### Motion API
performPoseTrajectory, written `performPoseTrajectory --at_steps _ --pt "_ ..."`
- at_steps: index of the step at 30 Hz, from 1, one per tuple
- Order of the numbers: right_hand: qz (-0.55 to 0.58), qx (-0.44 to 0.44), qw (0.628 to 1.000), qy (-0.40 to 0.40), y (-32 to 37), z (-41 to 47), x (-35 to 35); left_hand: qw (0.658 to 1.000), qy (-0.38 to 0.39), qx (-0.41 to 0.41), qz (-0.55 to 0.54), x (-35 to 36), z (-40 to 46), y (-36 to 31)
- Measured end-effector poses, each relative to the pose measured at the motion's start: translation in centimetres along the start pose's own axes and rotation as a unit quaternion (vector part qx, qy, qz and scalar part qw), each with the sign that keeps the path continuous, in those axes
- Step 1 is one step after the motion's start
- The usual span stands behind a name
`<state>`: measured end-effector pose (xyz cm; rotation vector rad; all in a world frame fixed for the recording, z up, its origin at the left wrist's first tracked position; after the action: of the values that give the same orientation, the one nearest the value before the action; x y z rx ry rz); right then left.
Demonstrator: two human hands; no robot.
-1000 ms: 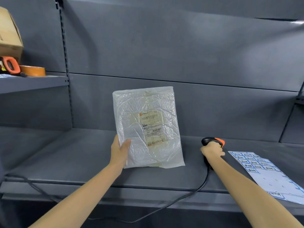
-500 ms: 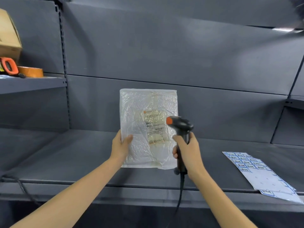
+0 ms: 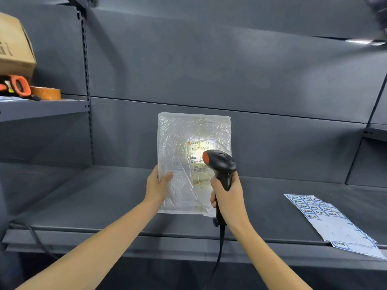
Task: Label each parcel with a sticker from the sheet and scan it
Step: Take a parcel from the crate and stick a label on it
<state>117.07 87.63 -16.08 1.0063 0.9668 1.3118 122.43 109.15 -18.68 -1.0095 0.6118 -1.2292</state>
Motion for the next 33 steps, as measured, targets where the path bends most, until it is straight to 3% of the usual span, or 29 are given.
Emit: performPoseTrajectory --at_steps 9,14,16,18,23,27,33 --pt "0.008 -0.009 0.999 -0.034 0.7 1.2 -3.2 0.999 0.019 -0.03 0.041 0.3 -0.4 0.4" --pt "-0.028 0.11 0.992 -0.051 -0.9 4.7 -7.8 0.987 0.088 -0.094 0.096 1.6 -1.0 2.4" --pt "-0.098 0.146 0.984 -0.04 -1.8 6.1 -9.7 0.982 0.085 -0.116 0.121 1.6 -1.3 3.4" --pt "-0.212 0.143 0.966 -0.04 -2.5 7.2 -11.7 0.979 0.067 -0.132 0.142 1.3 -1.6 4.2" --pt "-0.452 0.125 0.882 -0.051 -4.7 8.9 -14.5 0.96 0.045 -0.142 0.236 0.0 -2.4 5.6" --pt "-0.503 0.127 0.854 -0.047 -7.4 9.5 -14.9 0.941 0.019 -0.121 0.315 -0.9 -2.7 5.5" --pt "-0.566 0.137 0.812 -0.044 -10.2 9.8 -14.7 0.92 0.042 -0.092 0.38 -0.6 -2.7 5.3"
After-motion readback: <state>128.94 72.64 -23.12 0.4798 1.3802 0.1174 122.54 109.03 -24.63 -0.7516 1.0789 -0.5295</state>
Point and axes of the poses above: each hand's wrist, its own z-axis towards the middle knuckle, its own x-axis out of the palm, y = z × x, the point moved 10 cm from there along z, towards the middle knuckle, and after that the axes turned 7 degrees about x, right-handed, at the moved point
